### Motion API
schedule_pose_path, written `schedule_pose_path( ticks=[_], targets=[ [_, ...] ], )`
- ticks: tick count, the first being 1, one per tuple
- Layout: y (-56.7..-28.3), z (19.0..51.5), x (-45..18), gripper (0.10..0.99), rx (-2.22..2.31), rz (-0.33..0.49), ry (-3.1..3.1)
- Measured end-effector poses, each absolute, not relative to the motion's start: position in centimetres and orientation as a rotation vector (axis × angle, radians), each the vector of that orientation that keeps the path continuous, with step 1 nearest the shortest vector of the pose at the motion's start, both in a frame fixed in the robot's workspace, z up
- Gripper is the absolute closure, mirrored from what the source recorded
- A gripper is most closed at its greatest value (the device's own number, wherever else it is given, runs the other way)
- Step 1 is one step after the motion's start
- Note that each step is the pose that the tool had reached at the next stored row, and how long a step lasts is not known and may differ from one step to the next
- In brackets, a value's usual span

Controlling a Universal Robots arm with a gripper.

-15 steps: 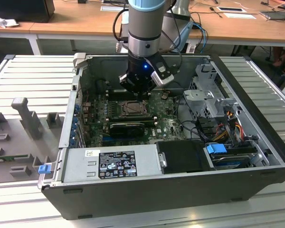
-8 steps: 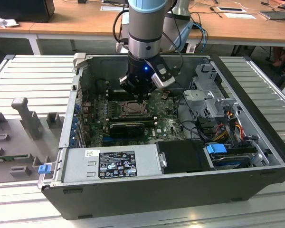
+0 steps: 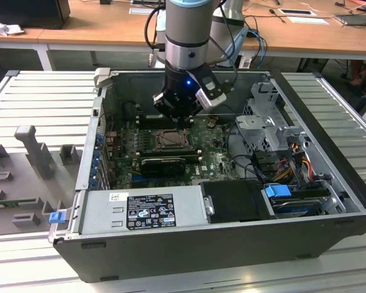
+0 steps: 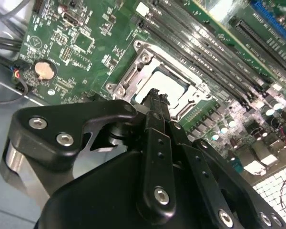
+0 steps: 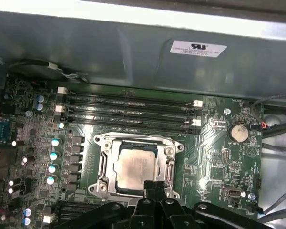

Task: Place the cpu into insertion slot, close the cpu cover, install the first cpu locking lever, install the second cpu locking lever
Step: 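Install the second cpu locking lever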

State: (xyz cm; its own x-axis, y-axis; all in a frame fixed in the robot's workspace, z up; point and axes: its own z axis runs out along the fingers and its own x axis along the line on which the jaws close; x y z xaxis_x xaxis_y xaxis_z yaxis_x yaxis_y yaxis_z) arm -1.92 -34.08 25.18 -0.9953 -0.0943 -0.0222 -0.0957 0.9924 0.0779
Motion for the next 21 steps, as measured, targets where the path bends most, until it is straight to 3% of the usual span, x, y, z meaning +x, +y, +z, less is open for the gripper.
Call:
schedule_pose_path(
  ticks=[21],
  targets=[
    [-37.1,24.7,-2.6,0.980,-0.150,0.134,3.120]
  ],
)
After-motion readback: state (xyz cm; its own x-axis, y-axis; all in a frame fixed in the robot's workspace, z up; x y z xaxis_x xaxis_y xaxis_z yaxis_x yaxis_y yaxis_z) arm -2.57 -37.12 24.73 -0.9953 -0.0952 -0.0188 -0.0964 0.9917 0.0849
